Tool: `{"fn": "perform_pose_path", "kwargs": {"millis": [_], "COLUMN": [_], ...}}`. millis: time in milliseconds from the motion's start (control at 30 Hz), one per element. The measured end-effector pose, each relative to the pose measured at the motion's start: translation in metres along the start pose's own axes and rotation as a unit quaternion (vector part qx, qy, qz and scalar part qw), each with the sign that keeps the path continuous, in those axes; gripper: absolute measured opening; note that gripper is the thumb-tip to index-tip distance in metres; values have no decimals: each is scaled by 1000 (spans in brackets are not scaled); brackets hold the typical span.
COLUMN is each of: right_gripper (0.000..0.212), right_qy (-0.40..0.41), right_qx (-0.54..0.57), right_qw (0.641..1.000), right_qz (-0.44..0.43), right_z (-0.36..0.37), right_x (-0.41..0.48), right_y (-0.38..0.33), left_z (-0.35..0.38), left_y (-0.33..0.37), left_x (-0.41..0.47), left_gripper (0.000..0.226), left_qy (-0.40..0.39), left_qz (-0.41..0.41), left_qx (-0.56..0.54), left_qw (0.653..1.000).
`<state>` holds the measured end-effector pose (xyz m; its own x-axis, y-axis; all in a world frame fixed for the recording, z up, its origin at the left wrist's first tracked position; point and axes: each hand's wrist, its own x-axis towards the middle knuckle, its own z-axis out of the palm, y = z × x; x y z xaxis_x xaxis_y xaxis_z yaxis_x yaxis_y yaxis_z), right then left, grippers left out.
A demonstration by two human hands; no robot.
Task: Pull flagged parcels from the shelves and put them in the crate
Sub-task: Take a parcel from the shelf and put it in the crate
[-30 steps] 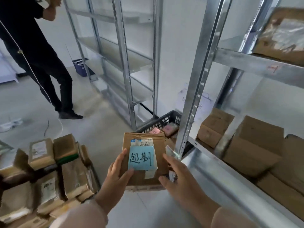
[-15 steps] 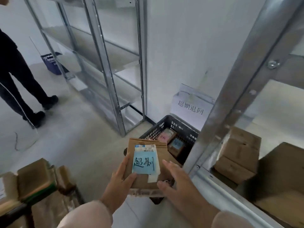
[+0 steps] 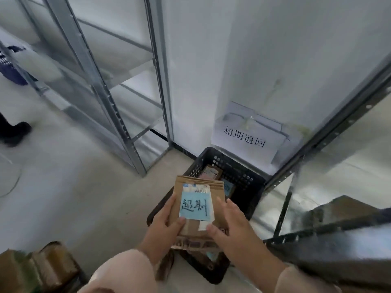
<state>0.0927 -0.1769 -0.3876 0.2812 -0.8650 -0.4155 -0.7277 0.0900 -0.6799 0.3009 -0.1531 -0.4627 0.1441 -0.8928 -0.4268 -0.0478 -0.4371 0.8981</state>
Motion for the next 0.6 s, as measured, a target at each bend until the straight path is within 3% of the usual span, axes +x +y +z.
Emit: {"fn": "perform_pose_path", "kwargs": {"millis": [267,600], "right_gripper": [75,69], "right_qy": [97,101], "right_qx": [39,69], "right_qw": [986,942], "right_qz": [127,311], "right_z": [35,48], "right_x": [77,146], "right_y": [-2,41], "left_z": [1,44], "left_y": [9,-20], "left_x": [150,321], "left_gripper": [67,69], "left_qy": [-108,-219], "left_qz": [15,-24], "left_qx": [105,167], "left_qw": [988,961]}}
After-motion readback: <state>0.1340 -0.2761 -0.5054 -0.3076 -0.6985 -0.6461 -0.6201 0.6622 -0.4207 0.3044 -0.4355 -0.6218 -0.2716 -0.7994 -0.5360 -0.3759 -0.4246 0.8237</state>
